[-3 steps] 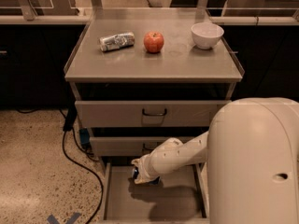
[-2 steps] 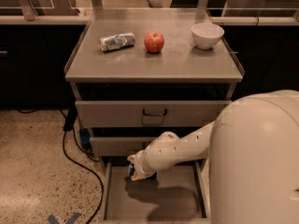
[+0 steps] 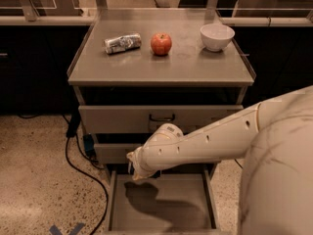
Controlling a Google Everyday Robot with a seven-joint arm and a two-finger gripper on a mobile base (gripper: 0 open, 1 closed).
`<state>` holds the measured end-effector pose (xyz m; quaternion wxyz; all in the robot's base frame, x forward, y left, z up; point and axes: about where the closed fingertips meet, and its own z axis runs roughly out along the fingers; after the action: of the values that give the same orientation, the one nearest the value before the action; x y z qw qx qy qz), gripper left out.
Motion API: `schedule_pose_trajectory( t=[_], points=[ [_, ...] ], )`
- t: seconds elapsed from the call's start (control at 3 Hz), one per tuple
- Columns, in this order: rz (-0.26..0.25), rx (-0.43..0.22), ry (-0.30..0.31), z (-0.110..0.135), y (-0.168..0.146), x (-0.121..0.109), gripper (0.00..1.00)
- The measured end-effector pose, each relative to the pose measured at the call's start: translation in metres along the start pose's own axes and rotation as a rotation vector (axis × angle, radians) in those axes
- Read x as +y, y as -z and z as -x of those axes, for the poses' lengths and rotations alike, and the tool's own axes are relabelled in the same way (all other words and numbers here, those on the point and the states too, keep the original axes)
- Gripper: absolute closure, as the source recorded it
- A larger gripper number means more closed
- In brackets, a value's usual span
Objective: Pick pepsi can from bottom drawer and place on counter
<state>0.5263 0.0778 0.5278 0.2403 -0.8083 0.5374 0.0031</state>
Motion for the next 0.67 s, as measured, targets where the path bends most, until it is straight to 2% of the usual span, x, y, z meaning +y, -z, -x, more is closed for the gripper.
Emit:
schedule_pose_trajectory(
  t=[0.33,0.67],
  points=[
    [-0.02,0.052,0.033,0.017,0.0378,-0.0209,1.0],
    [-0.02,0.052,0.033,0.017,0.0378,-0.0209,1.0]
  ],
)
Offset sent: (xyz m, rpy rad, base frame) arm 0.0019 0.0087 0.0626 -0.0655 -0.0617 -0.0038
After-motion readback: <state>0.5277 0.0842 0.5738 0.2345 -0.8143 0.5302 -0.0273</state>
